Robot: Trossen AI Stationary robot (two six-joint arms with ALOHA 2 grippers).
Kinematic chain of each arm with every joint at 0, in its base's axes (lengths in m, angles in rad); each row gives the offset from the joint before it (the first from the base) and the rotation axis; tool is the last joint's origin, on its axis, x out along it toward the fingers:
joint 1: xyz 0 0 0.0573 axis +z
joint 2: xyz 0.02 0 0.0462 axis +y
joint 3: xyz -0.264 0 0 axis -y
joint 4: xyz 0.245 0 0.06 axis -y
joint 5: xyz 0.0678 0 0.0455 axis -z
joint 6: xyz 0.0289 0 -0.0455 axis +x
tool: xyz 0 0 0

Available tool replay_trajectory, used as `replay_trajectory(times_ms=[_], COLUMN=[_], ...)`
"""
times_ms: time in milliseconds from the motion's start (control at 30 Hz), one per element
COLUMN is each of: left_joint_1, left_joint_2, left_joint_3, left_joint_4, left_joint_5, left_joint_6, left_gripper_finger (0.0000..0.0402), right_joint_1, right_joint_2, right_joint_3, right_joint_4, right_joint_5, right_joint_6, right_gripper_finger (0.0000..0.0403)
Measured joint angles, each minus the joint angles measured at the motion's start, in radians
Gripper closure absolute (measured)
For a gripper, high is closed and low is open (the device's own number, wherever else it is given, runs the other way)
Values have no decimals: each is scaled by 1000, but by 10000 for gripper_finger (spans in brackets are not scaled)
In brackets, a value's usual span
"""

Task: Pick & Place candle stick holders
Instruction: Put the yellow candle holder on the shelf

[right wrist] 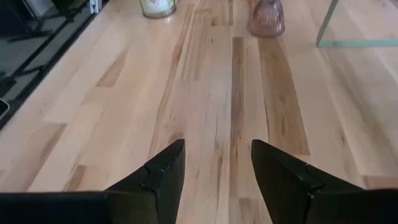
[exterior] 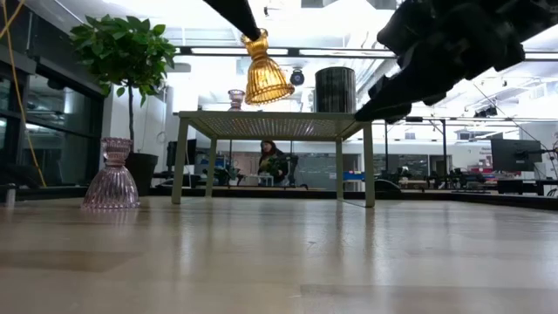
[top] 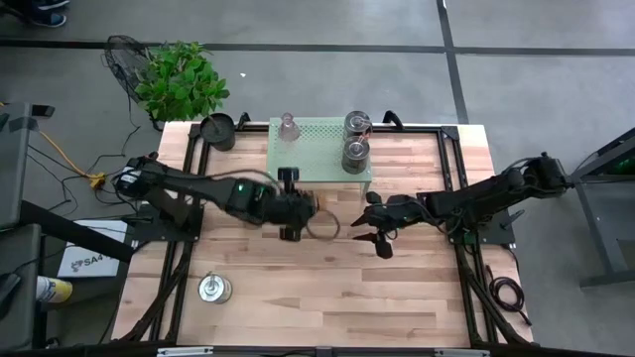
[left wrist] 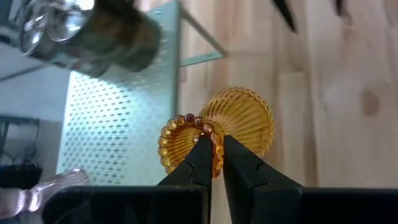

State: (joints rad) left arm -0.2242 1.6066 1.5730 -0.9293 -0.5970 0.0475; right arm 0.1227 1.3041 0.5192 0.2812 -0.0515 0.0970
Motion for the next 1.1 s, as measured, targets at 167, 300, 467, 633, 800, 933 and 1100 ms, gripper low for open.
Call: replay_trajectory(times_ms=[167, 300, 467, 633, 800, 933, 1100], left_joint_1=[96, 160, 241, 334, 394, 421, 442], left_joint_2=[0, 0, 0, 0, 0, 0, 5], left_joint_3=[78, 140, 213, 251, 262, 262, 263], left_joint_4=[-63, -93, -164, -233, -331, -375, -372], left_joint_5=[12, 12, 43, 107, 152, 172, 174], left_joint_6=[4, 5, -25, -127, -216, -247, -256], left_gripper_finger=[390, 390, 390, 390, 390, 390, 390], right_joint_1=[27, 48, 62, 64, 64, 64, 64], right_joint_2=[0, 0, 0, 0, 1, 1, 1], right_joint_3=[-11, -11, -11, -11, -11, -11, -11], right_joint_4=[0, 1, 1, 0, 0, 1, 1], right_joint_5=[0, 1, 43, 56, 57, 60, 73], right_joint_6=[-3, -11, -18, -18, -17, -17, -15], right_gripper_finger=[224, 224, 224, 224, 224, 224, 224])
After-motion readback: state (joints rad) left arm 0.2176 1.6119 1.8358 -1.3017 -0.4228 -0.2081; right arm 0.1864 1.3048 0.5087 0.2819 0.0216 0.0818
